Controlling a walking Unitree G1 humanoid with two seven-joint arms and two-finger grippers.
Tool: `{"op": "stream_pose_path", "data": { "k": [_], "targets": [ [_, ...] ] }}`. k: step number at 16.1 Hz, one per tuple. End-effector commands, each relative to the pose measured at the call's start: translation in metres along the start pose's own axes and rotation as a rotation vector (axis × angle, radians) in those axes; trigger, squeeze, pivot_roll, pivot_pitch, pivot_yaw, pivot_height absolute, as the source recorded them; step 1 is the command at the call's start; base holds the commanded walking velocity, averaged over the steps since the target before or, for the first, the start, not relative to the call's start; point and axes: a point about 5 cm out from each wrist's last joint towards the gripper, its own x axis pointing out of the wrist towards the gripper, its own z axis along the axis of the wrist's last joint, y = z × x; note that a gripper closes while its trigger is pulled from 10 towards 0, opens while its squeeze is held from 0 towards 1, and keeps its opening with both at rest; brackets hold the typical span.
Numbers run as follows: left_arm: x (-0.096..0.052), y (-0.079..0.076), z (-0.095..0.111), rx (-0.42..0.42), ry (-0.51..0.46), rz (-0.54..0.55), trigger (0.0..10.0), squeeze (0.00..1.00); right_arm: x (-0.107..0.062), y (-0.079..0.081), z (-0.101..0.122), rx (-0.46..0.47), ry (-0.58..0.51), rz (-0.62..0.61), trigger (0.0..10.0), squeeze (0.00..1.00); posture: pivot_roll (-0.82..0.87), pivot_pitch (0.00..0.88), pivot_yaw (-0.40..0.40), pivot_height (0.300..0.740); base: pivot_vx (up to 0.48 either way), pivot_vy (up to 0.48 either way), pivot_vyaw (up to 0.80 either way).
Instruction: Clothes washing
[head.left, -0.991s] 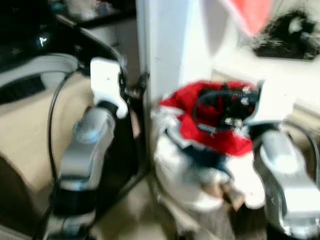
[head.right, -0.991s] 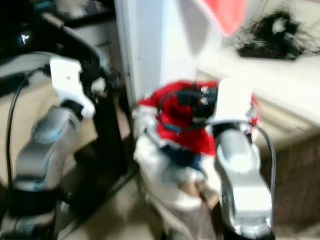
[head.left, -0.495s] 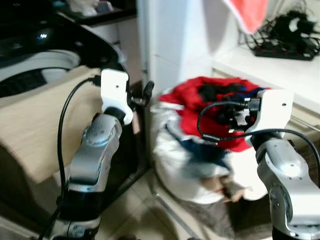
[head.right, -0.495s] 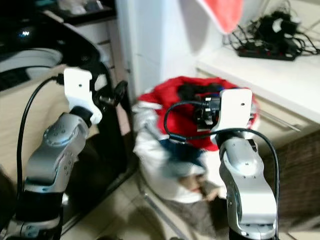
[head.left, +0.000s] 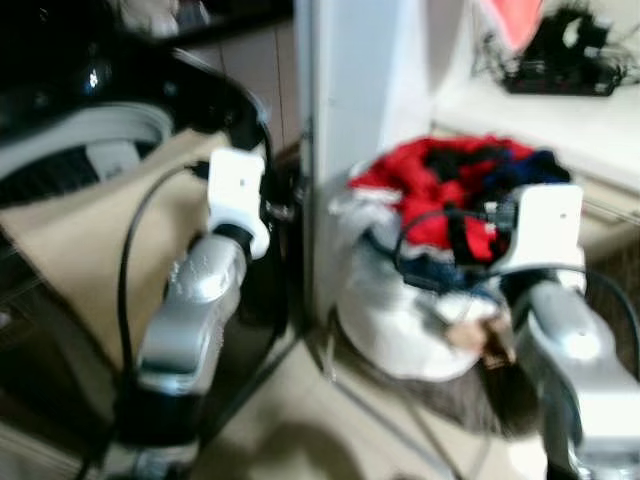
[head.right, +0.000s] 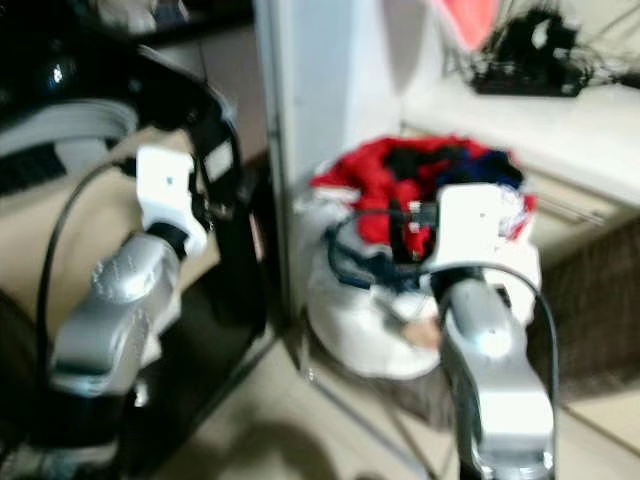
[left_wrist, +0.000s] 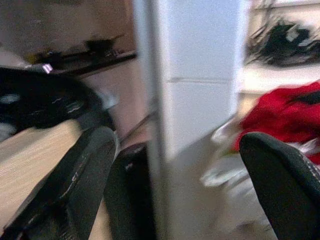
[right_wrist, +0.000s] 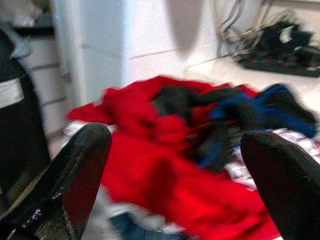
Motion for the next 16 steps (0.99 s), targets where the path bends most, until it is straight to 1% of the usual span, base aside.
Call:
{"op": "stream_pose_path", "data": {
  "k": [1,2,3,4,5,7,8,11,13,16],
  "targets": [
    [-0.001,0.002,0.002,0.015,-0.004,0.019,10.0,0.00,0.001,0.000,0.002,0.001,-0.010,0.000,10.0,0.00,-0.16,0.000,0.000,0.740,0.000,-0.480,0.00],
    [-0.001,0.001,0.001,-0.007,-0.001,0.018,10.0,0.00,0.001,0.000,0.002,0.002,-0.009,-0.002,10.0,0.00,-0.16,0.000,-0.001,0.740,0.000,-0.480,0.00],
    [-0.001,0.001,0.001,-0.011,0.001,0.022,10.0,0.00,0.001,0.000,0.002,0.003,-0.010,-0.001,10.0,0.00,-0.16,0.000,-0.001,0.740,0.000,-0.480,0.00],
    [-0.002,0.001,0.000,-0.045,-0.004,0.023,10.0,0.00,0.001,0.000,0.001,0.005,-0.011,0.001,10.0,0.00,-0.16,0.000,-0.003,0.740,0.000,0.000,0.00],
    [-0.003,0.000,0.001,-0.056,-0.006,0.020,10.0,0.00,0.002,0.000,0.001,0.005,-0.011,0.001,10.0,0.00,-0.16,0.000,-0.004,0.740,0.000,0.000,0.00],
    [-0.004,0.001,0.000,-0.040,-0.010,0.019,10.0,0.00,0.002,0.001,0.001,0.009,-0.019,0.008,10.0,0.00,-0.15,0.000,-0.006,0.740,0.000,0.000,0.00],
    [-0.006,0.002,0.002,-0.031,-0.024,0.017,10.0,0.00,0.003,0.004,0.002,-0.023,-0.028,0.036,10.0,0.00,-0.15,0.000,-0.009,0.740,0.000,0.000,0.00],
    [-0.006,0.005,0.005,-0.041,-0.033,0.028,10.0,0.00,0.004,0.010,0.001,-0.060,-0.030,0.075,10.0,0.00,-0.14,0.000,-0.011,0.740,0.312,0.000,0.70],
    [-0.006,0.006,0.005,-0.040,-0.033,0.029,10.0,0.00,0.005,0.011,0.001,-0.062,-0.032,0.083,10.0,0.00,-0.14,0.000,-0.009,0.740,0.330,0.000,0.80],
    [-0.007,0.006,0.004,-0.043,-0.029,0.023,10.0,0.00,0.005,0.011,0.001,-0.024,-0.040,0.076,10.0,0.00,-0.14,0.000,-0.007,0.740,0.331,0.000,0.00]
  ]
}}
